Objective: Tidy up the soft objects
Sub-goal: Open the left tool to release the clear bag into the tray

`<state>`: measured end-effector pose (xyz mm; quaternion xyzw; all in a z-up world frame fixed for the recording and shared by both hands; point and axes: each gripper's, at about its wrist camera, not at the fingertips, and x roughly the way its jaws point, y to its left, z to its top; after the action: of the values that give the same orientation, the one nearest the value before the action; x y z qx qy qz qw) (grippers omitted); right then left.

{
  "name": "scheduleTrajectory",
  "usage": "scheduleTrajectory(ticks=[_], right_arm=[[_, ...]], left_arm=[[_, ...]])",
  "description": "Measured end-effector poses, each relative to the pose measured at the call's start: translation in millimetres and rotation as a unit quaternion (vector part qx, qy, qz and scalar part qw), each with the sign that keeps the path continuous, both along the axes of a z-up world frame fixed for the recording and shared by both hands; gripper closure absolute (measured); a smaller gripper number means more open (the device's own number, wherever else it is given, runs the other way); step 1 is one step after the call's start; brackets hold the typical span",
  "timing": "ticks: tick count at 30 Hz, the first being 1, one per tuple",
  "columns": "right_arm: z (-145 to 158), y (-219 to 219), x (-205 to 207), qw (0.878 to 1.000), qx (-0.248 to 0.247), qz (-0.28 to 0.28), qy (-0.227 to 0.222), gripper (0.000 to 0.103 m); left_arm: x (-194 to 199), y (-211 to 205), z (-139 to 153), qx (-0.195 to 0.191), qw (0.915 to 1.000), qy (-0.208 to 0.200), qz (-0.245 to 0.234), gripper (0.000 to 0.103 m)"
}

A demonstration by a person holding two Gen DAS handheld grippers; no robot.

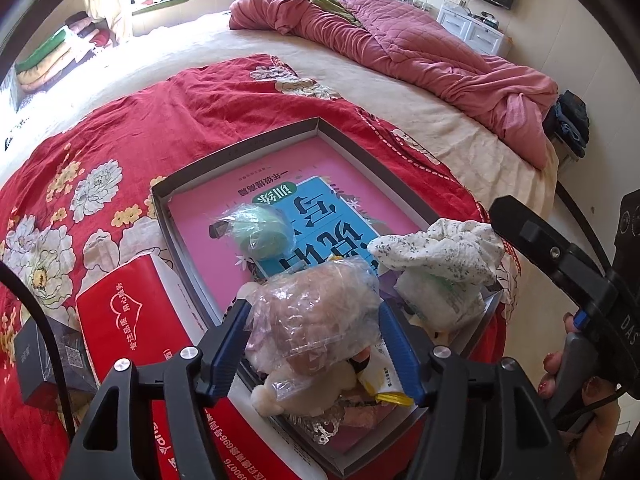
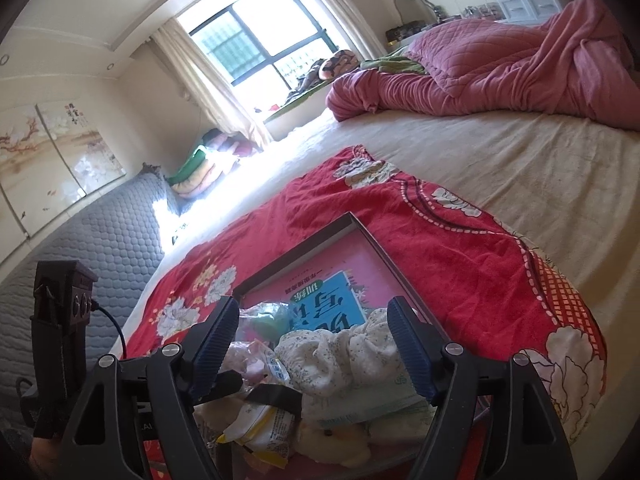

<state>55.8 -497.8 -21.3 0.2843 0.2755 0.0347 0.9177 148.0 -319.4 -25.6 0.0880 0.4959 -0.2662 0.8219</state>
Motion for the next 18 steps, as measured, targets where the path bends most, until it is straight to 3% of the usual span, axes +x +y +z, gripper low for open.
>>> scheduleTrajectory(ticks=[18], right_arm=[[12.3,-0.6,-6.8,1.000,-0.006,-0.030,-0.001,0.024]], left_arm=[[2.0,2.2,8.9,-0.007,0.9998,-0.016,0.002,0.034]])
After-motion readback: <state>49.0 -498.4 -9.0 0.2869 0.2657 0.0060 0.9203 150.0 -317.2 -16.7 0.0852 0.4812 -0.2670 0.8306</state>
